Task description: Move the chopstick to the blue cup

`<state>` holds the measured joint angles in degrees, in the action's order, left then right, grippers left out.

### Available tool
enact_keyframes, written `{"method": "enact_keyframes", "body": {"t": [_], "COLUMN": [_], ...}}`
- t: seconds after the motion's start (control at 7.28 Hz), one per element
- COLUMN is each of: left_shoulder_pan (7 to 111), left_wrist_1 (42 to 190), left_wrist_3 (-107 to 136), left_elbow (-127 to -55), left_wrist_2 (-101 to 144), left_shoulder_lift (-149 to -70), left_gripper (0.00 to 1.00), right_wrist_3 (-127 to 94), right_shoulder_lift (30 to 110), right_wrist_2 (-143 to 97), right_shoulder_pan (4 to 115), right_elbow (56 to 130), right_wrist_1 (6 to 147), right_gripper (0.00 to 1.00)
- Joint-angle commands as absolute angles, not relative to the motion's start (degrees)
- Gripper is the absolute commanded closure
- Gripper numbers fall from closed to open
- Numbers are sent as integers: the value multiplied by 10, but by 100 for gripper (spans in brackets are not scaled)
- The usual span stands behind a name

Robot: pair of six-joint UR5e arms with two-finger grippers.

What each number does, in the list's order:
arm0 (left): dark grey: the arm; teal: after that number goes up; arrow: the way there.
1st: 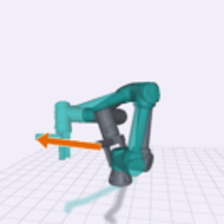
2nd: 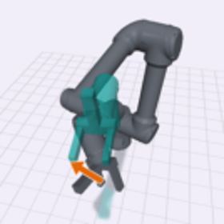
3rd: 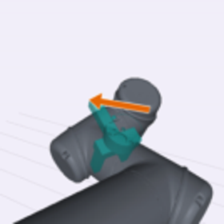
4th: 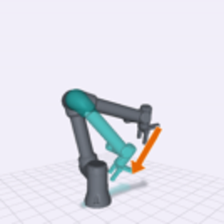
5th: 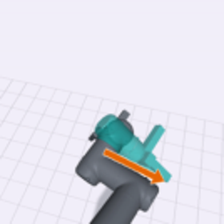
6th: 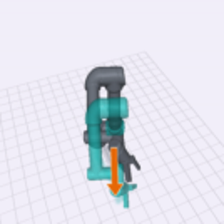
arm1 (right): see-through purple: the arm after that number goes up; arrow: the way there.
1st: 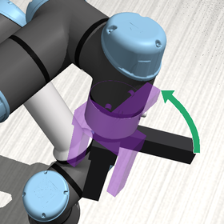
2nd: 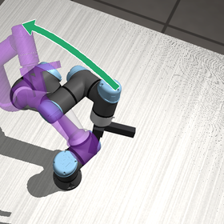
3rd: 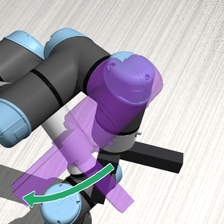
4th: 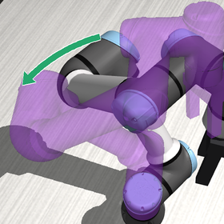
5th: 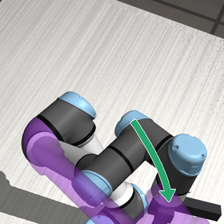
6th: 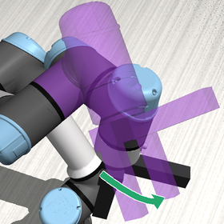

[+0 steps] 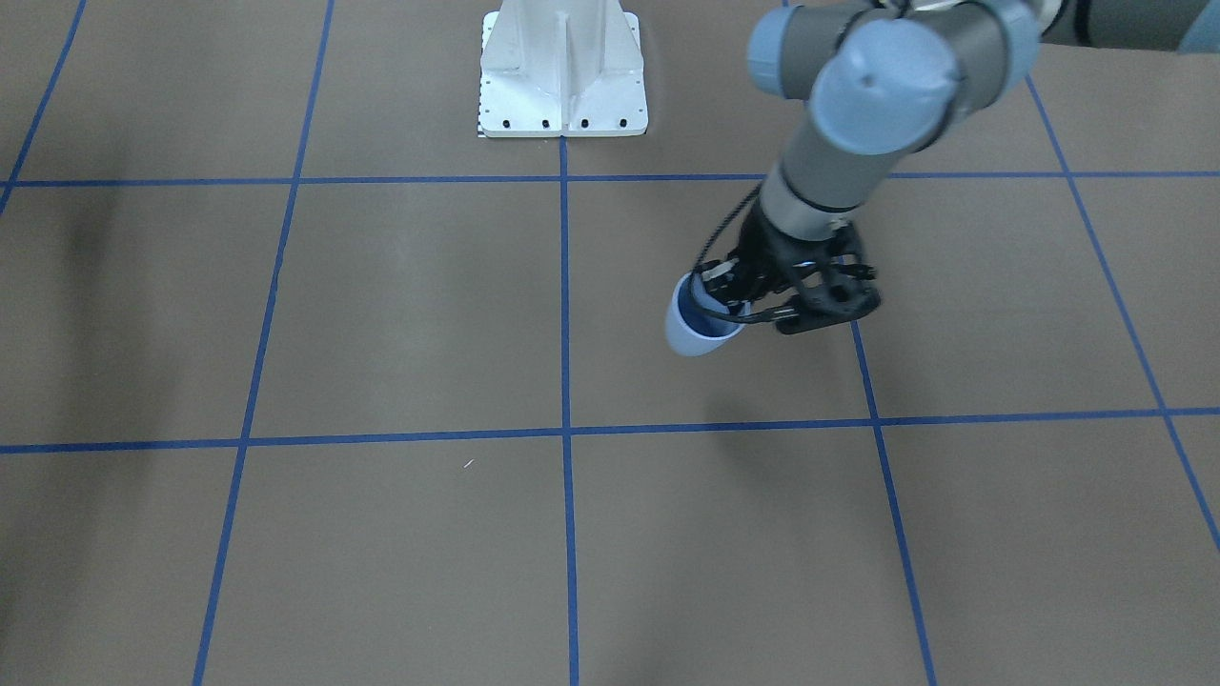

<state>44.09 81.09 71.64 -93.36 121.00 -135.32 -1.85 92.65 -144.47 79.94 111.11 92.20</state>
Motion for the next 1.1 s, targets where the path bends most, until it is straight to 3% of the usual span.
{"method": "enact_keyframes", "body": {"t": [0.0, 0.96], "left_shoulder_pan": [395, 351], "left_wrist_1": [831, 931], "left_wrist_3": [744, 785], "left_elbow": [-839, -788], "left_wrist_2": [1160, 1105], "left_shoulder_lift": [-1437, -1432], "left_gripper": [100, 100], "right_wrist_3": [-18, -18], "right_shoulder_lift": [926, 927], "right_wrist_2": [-1444, -1445], "right_shoulder_pan": [799, 799], "right_elbow": [1112, 1116], "right_wrist_1": [922, 922], "right_gripper": [0, 0]}}
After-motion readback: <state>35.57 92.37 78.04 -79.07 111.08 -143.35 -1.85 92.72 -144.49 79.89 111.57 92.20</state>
